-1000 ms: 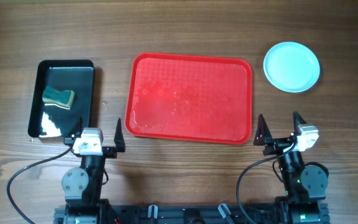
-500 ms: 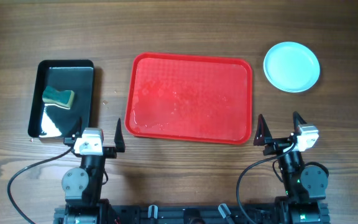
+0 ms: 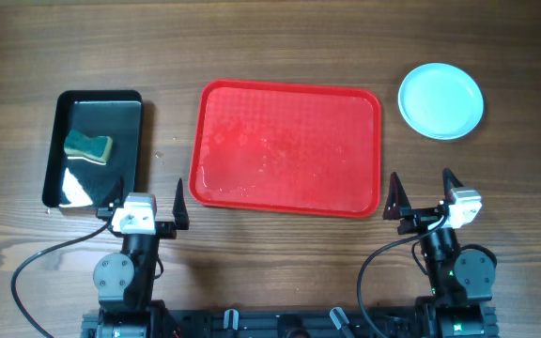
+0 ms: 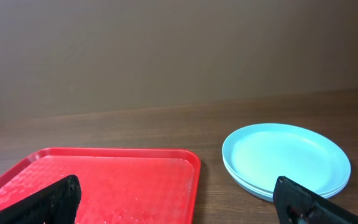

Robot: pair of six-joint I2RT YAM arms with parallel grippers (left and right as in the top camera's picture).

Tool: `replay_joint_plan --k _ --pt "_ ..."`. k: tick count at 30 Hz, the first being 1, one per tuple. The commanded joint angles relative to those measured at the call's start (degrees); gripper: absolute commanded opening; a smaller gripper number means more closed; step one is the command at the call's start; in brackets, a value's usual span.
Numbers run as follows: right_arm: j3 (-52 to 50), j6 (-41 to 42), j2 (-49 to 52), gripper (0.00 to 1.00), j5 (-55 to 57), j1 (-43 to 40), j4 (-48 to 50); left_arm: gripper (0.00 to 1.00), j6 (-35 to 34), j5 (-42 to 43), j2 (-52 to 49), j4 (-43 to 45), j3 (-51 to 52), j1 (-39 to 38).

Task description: Clean dirty plates on tray and stack at the side

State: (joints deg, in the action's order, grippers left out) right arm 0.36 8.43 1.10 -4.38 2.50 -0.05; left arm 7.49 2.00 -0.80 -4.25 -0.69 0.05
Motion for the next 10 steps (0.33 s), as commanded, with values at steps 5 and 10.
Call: replay_joint_plan --k 5,10 --pt "-0.07 -0.90 -0.52 1.00 0.70 -0.33 0.13 1.00 1.11 -0.55 0.63 -0.11 0.37 -0.33" --pt "-0.07 -0.90 -0.52 0.99 0.72 -0.33 0.13 1.00 1.11 -0.55 0.63 -0.11 0.37 -0.31"
